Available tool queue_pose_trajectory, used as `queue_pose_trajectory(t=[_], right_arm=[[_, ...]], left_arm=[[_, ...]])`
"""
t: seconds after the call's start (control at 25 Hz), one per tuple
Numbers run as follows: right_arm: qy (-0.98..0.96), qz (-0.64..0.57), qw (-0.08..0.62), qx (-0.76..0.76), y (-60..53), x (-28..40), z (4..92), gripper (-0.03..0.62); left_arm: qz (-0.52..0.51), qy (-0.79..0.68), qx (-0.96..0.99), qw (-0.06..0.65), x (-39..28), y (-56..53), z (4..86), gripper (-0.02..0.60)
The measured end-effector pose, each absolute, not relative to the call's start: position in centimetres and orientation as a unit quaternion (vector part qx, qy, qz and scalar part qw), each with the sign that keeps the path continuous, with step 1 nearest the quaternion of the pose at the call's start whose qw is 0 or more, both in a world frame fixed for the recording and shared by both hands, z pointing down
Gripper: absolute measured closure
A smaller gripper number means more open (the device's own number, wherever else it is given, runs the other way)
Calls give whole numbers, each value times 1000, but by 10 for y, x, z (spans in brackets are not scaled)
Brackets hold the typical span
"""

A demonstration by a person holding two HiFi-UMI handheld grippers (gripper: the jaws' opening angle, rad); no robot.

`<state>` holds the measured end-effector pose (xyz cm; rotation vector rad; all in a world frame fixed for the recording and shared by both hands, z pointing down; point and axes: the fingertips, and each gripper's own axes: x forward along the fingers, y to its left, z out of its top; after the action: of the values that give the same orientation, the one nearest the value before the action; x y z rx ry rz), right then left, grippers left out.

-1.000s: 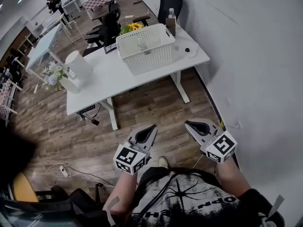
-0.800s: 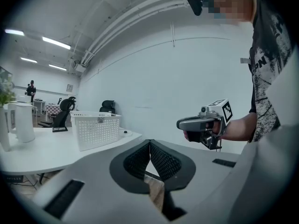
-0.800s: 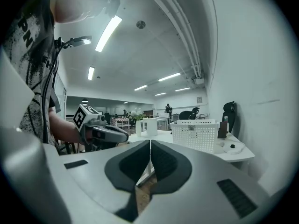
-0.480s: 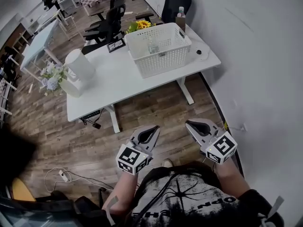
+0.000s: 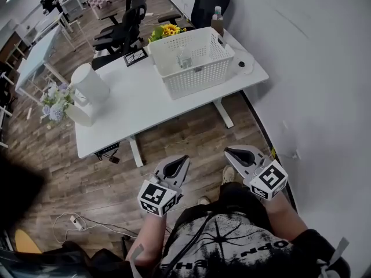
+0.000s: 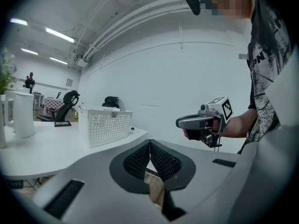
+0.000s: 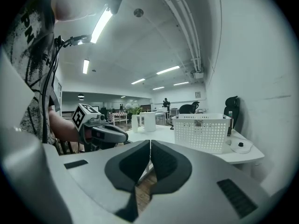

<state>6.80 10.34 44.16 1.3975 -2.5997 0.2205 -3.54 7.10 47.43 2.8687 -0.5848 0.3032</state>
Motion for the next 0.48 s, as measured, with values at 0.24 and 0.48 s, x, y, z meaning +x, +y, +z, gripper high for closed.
queue_pose_trajectory(t=[0.24,0.48], right_arm=[[-883,66,103,453,76,78,441,571],[-897,63,103,426,26,91,444,571]], left_arm=[[115,-204,968,87,-22,55,482,571],[126,-215,964,94,5,18,494,571]])
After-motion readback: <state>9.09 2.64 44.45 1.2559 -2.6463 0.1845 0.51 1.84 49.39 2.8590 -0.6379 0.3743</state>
